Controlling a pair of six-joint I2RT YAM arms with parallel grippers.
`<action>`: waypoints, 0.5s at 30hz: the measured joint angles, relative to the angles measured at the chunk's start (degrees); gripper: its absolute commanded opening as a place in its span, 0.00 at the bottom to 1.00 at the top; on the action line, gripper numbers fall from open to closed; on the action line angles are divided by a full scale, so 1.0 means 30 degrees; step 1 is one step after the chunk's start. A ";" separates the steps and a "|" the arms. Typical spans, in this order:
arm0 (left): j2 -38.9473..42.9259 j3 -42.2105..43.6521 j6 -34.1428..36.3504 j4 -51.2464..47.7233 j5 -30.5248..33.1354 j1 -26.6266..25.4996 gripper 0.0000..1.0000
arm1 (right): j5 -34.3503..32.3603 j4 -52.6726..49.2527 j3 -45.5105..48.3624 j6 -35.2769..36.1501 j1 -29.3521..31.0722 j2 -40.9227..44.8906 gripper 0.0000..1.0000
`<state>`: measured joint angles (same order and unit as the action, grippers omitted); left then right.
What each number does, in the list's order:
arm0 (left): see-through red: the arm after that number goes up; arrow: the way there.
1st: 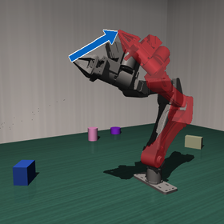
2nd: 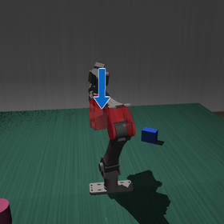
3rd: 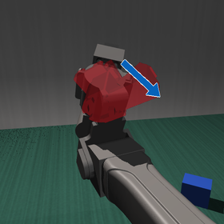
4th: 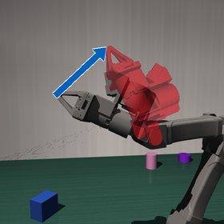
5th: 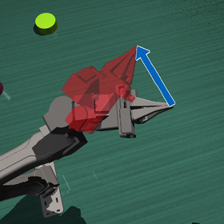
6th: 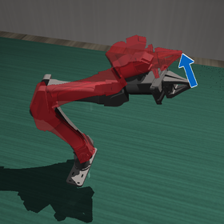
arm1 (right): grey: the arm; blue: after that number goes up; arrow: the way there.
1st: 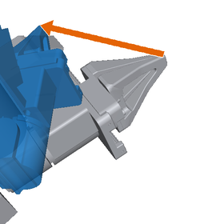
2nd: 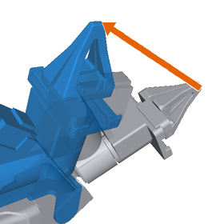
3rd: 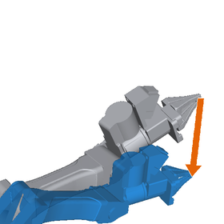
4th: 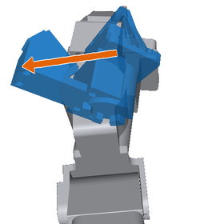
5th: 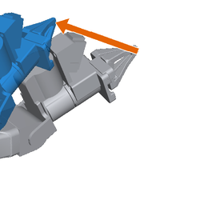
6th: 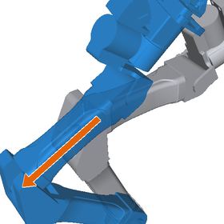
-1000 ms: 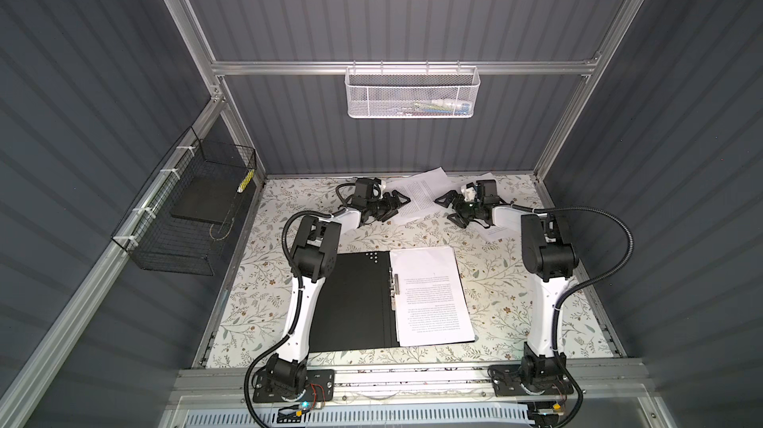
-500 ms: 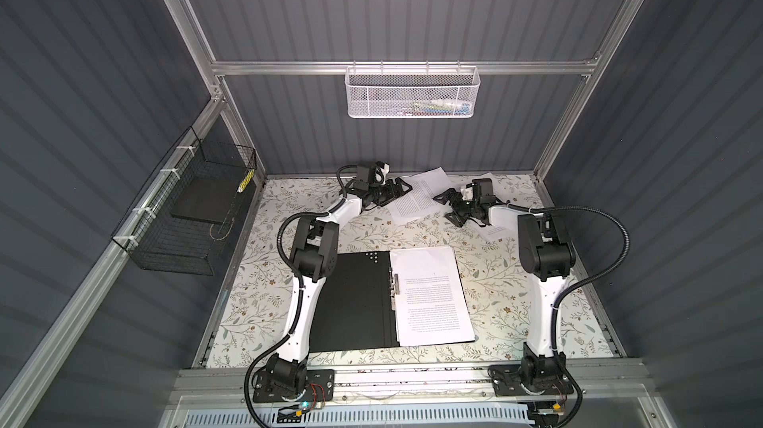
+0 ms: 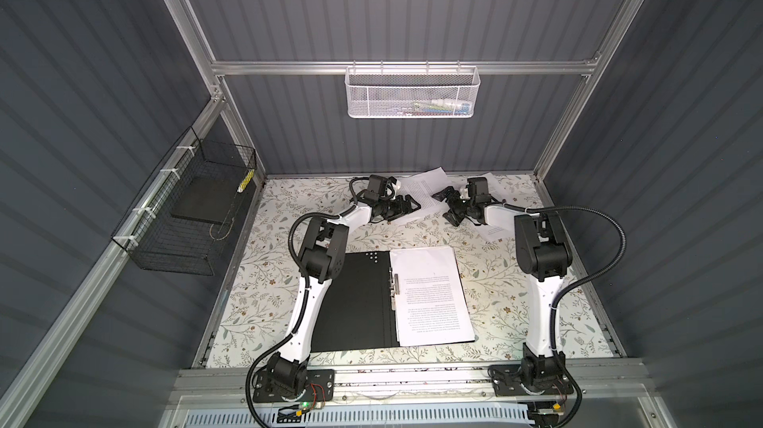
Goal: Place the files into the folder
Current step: 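Lift the text sheet with the left gripper while the right gripper reaches toward it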
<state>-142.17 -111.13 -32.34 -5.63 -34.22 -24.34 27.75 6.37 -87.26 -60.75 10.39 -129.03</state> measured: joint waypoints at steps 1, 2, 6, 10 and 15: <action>0.0095 0.0087 0.0109 -0.0138 0.0058 0.0000 0.86 | -0.0073 0.0000 -0.0117 -0.0160 0.0051 -0.0095 0.93; 0.0226 0.0189 0.0226 -0.0386 0.0131 0.0000 0.86 | -0.0138 0.0007 -0.0284 -0.0335 0.0117 -0.0219 0.92; 0.0503 0.0248 0.0612 -0.1362 0.0342 -0.0007 0.86 | -0.0350 0.0015 -0.1049 -0.1071 0.0357 -0.0758 0.92; 0.0605 0.0299 0.0903 -0.1741 0.0401 -0.0007 0.86 | -0.0335 0.0299 -0.1953 -0.1545 0.0627 -0.1443 0.91; 0.0605 0.0299 0.1086 -0.1770 0.0335 -0.0007 0.86 | -0.0262 0.0656 -0.2426 -0.1800 0.1049 -0.1829 0.91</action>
<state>-140.35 -110.24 -29.08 -10.94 -33.21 -24.36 26.96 8.34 -94.54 -66.15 13.54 -134.52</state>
